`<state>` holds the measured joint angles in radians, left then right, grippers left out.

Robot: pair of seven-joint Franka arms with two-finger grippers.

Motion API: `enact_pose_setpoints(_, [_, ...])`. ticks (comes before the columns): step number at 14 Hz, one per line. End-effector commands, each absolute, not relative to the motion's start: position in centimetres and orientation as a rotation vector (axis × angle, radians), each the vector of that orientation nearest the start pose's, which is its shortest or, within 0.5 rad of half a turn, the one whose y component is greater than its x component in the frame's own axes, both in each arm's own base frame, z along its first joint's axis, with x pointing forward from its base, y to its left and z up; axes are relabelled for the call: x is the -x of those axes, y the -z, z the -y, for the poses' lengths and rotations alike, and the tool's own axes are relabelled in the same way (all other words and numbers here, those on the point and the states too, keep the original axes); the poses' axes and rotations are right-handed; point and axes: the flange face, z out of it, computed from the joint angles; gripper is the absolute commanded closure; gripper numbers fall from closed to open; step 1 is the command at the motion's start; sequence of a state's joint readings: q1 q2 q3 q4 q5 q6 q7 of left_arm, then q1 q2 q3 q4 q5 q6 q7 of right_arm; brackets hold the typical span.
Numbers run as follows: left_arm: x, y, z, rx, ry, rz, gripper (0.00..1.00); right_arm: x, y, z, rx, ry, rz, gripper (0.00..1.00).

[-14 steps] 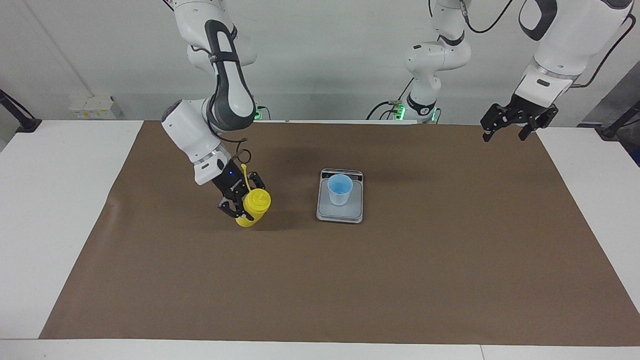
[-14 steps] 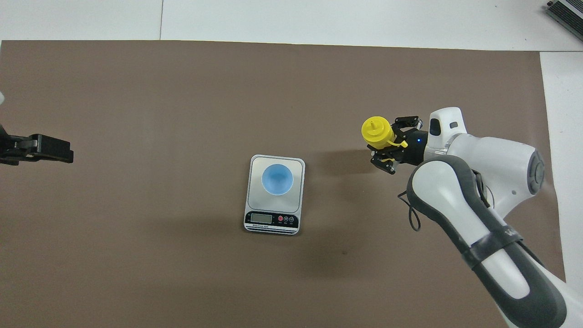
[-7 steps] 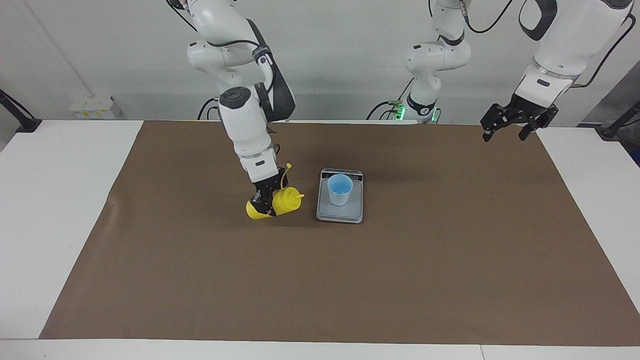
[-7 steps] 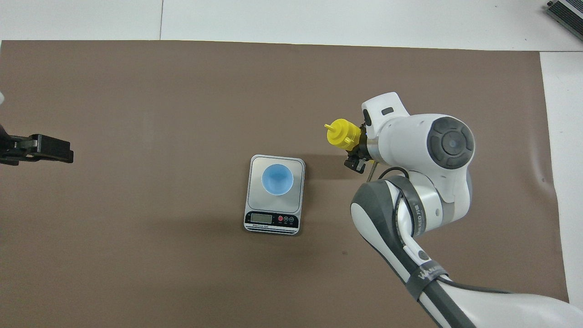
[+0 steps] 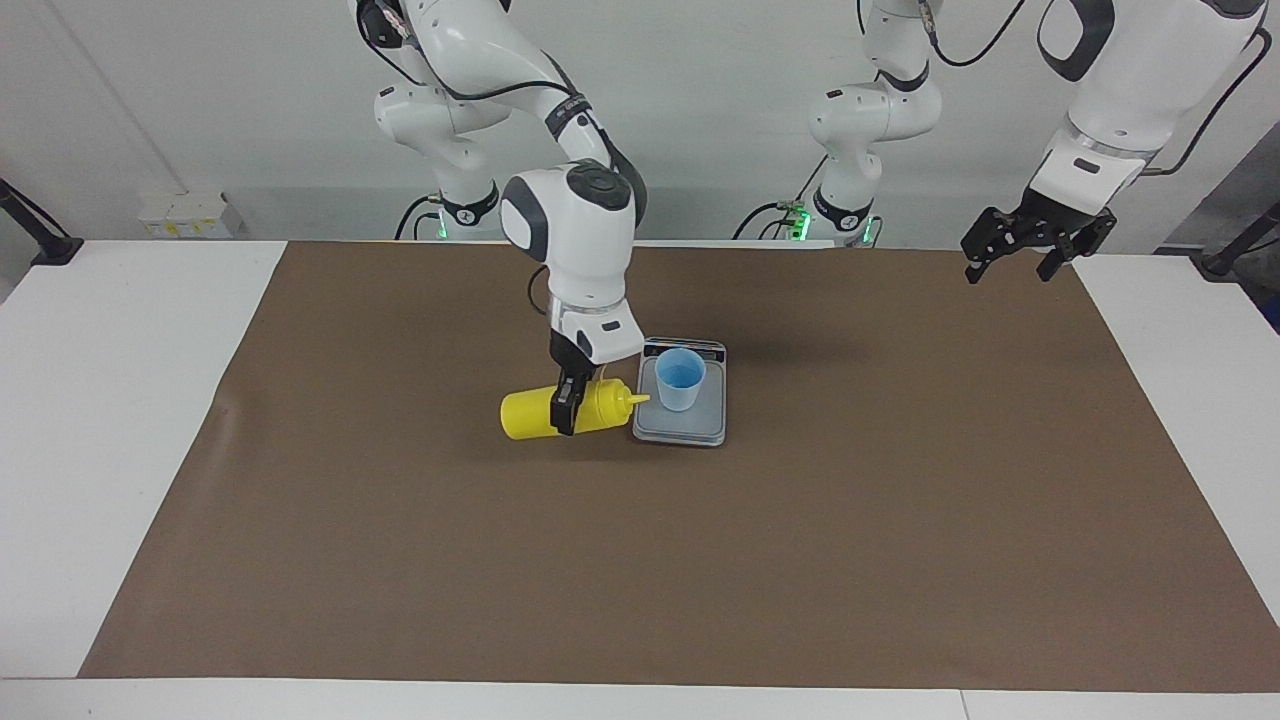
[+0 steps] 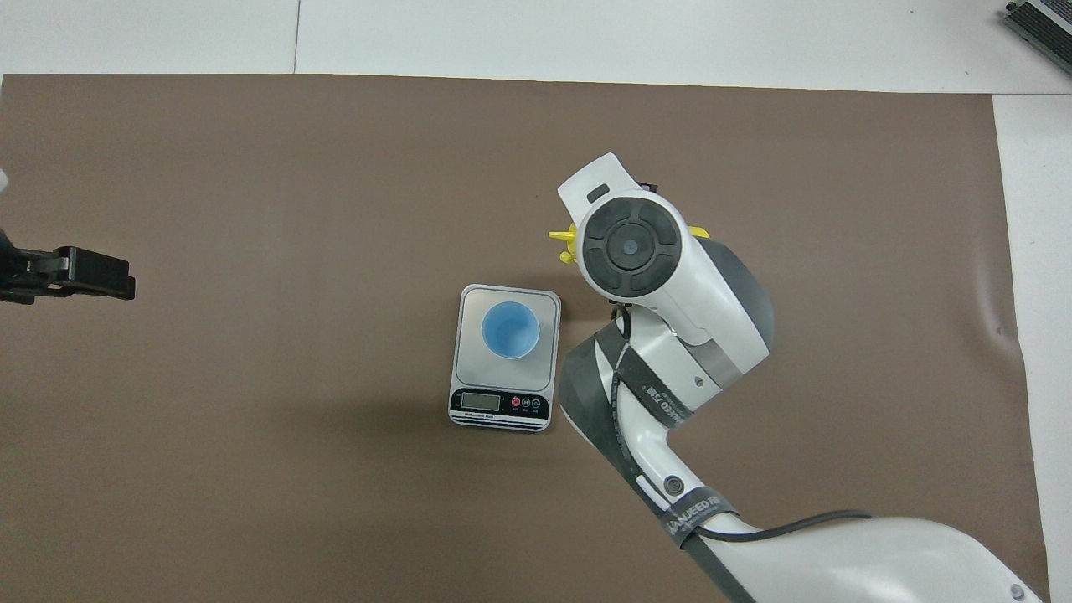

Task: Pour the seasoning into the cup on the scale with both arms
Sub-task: 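Lift the yellow bottle with the right gripper toward the cup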

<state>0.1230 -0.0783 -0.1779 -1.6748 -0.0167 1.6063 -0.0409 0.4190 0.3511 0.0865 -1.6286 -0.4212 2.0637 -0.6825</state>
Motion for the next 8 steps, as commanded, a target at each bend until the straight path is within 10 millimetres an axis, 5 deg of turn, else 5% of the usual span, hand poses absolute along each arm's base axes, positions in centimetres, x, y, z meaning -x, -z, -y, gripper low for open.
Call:
enact_pose_setpoints(1, [-52.7,-62.0,3.2,3.139,-0.002,0.004,0.00,-60.2,-44.2,-33.3,2.734,0.013,2.392,1.00])
enact_pose_setpoints(4, [-52.7,-62.0,3.2,3.137,-0.002,0.004,0.00,-56.5,-41.7,-39.6,2.628,-0.140,2.796,1.00])
enact_pose_setpoints(7, [-52.7,-62.0,3.2,3.139,-0.002,0.004,0.00,-56.0,-42.3,-39.8,2.648,-0.219,2.922,1.00])
enact_pose_setpoints(8, [-52.7,-62.0,3.2,3.137,-0.002,0.004,0.00,-54.5,-42.0,-41.5,2.596,-0.229,3.012,1.00])
